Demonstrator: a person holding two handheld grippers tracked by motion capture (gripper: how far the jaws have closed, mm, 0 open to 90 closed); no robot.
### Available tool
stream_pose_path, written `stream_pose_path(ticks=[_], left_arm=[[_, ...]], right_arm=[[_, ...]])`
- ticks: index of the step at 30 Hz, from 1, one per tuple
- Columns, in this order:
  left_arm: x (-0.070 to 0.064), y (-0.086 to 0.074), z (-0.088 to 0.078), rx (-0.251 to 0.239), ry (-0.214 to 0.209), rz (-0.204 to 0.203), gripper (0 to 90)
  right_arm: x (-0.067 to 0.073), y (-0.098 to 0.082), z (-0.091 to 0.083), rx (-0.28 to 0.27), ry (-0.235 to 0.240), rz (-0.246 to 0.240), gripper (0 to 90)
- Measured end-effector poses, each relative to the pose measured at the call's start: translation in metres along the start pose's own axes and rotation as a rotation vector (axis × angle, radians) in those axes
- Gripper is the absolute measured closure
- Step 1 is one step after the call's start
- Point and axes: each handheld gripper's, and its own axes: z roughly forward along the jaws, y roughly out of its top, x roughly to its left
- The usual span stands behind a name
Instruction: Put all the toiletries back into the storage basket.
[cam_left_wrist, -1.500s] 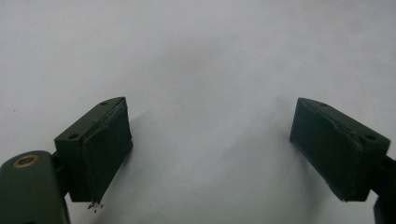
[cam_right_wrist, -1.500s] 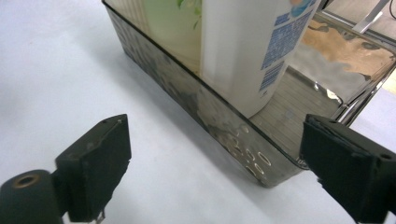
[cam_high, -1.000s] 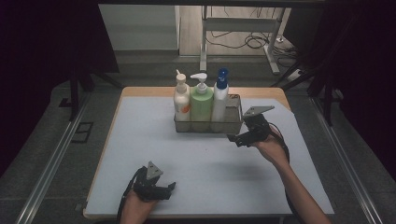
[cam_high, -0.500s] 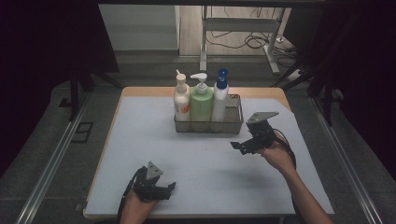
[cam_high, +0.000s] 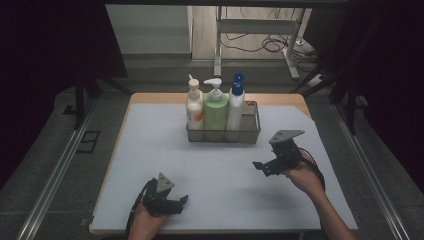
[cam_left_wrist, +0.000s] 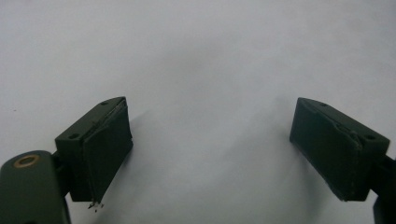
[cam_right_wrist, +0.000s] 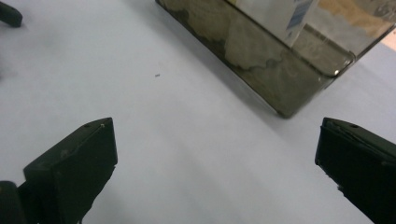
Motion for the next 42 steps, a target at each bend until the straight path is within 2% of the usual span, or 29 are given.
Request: stream_pose_path(ticks=[13,21,35,42], left_arm=[[0.0,0.0,0.0,-0.001,-0.001,0.0,12.5],[0.0,0.0,0.0,-0.001,-0.001,0.0,12.5],[0.0,0.0,0.0,-0.003,0.0,-0.001,12.5],[0.0,0.0,0.0,-0.003,0.0,-0.001,12.5]], right_arm=[[0.007,-0.028,-0.014,0.006,0.008,0.016,0.0],[0.012,-0.046,-0.015,0.012,0.016,0.025,0.0],[0.02,-0.08,-0.003,0.013,0.007,0.033,0.0],[0.023,-0.094,0.007,0.022,0.019,0.057,0.0]])
